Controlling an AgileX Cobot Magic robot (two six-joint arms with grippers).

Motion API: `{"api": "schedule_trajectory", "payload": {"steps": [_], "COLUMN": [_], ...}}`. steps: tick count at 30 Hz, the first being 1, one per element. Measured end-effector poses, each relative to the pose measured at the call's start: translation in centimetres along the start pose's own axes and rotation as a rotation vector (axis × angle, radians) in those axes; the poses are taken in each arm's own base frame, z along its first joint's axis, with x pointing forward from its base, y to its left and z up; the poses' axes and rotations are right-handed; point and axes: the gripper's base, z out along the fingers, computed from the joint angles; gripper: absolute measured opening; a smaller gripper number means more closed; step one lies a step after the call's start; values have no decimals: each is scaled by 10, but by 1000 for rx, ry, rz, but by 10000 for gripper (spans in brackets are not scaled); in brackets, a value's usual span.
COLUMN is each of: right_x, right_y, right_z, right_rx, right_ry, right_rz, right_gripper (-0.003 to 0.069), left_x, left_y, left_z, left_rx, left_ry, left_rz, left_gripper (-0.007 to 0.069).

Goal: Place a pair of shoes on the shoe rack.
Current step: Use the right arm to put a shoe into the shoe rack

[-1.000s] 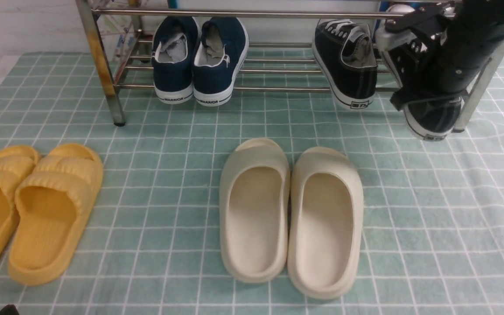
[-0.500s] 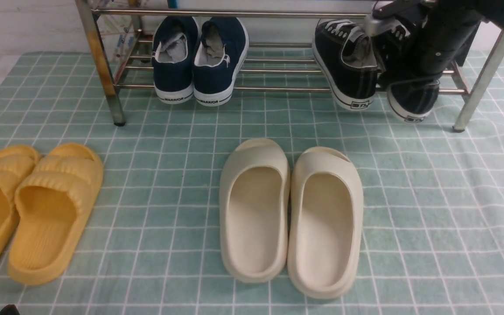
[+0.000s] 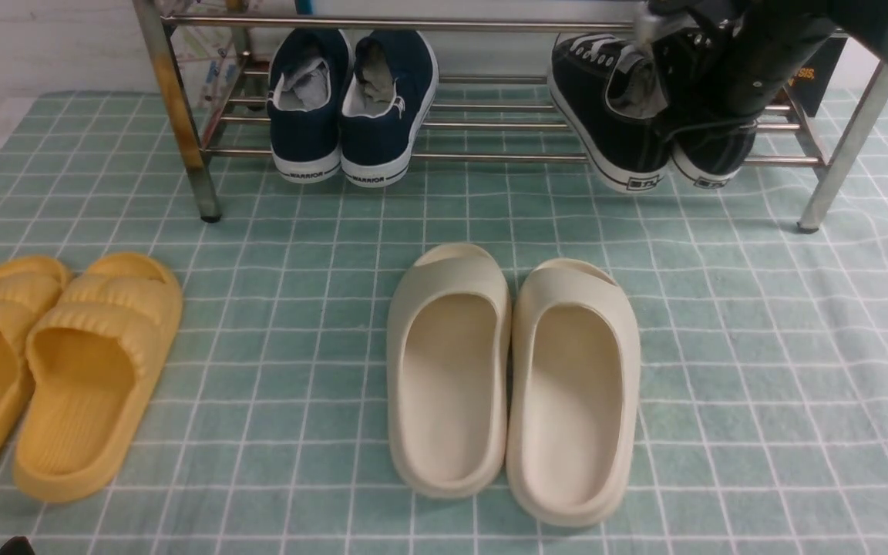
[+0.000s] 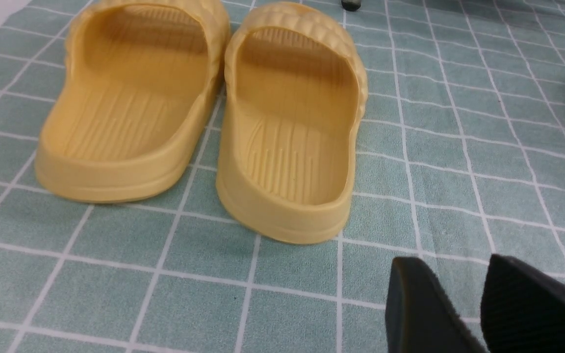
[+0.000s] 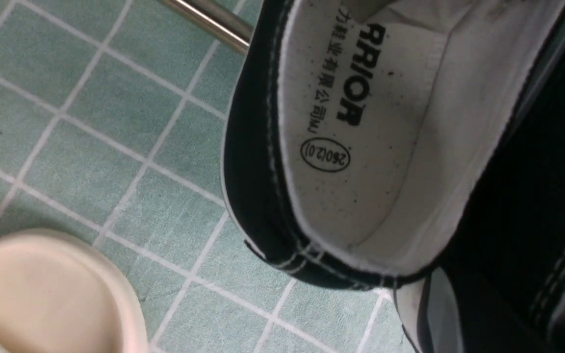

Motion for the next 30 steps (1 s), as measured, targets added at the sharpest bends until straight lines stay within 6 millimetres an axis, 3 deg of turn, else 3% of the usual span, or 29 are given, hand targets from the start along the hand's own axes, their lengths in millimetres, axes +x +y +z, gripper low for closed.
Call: {"api": "schedule_trajectory", "payload": {"steps": [8, 14, 16, 20, 25, 30], "right_x": [0, -3, -6, -8, -2, -1], "right_y": [-1, -2, -2, -1, 1, 1], "right_z": [7, -6, -27, -51, -75, -93], "right_rx": [6, 23, 26, 26, 14, 29], "right_ry": [-9, -28, -38, -44, 17, 17], "right_rz": [-3, -12, -10, 11, 16, 14], "right_gripper": [64, 262, 358, 439, 446, 352], "left_x": [0, 0, 0, 0, 0, 0], "left_y": [0, 0, 0, 0, 0, 0], "left_z": [0, 0, 0, 0, 0, 0], "left_rx": [0, 0, 0, 0, 0, 0], "left_ry": [0, 0, 0, 0, 0, 0], "left_rz": [0, 0, 0, 0, 0, 0], "left_gripper": [218, 218, 218, 218, 218, 218]}}
